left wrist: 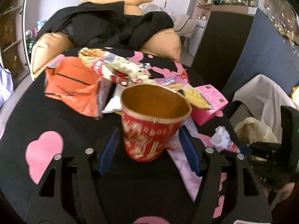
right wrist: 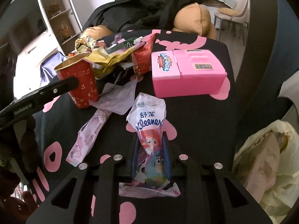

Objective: Collect trash
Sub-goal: 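Carry the red cup to the trash bag and release it with the left gripper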

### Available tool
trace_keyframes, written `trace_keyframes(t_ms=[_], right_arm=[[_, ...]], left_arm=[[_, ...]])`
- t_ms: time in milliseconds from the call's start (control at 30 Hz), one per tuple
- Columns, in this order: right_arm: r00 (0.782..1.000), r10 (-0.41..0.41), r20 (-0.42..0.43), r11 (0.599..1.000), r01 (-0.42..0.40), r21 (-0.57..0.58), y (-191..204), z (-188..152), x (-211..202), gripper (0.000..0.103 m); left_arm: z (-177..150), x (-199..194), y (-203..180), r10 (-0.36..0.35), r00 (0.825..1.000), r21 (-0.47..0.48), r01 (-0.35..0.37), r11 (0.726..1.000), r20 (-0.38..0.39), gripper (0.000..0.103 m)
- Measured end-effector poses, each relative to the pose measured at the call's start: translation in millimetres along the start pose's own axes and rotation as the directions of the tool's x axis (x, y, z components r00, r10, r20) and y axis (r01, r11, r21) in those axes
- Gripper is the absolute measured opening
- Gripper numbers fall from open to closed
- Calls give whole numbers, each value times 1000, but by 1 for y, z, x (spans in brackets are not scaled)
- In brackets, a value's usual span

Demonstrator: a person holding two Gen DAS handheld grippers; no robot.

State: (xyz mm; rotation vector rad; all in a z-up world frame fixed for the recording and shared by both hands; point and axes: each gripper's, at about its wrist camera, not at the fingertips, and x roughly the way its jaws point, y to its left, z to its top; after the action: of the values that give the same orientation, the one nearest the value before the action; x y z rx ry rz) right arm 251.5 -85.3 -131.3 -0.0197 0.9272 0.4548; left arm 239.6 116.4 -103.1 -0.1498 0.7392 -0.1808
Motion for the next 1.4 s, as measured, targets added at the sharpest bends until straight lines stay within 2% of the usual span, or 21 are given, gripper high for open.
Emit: trace_keyframes(t_ms=[200, 500, 767, 1033, 1400], right_arm=[[1000, -10, -2, 1000, 10, -24, 10, -5, 4, 23], [998, -9, 60, 1000, 11, -25, 14, -2, -18, 23], [987, -19, 162, 998, 29, -60, 28, 8, -59, 23], [959, -45, 278, 995, 68, -73, 29, 9, -110, 23], [920, -120, 372, 989, 142, -31, 2, -13, -179, 23]], left_arm=[[13, 14, 7, -16, 999, -98, 13, 995, -29, 60], [10, -34, 7, -19, 997, -89, 26, 996, 77, 59], [14, -77, 8, -18, 987, -104, 35, 994, 158, 59], [23, -117, -20, -46, 971, -57, 61, 997, 237, 60], [15, -134, -83, -119, 968, 38, 114, 993, 222, 60]])
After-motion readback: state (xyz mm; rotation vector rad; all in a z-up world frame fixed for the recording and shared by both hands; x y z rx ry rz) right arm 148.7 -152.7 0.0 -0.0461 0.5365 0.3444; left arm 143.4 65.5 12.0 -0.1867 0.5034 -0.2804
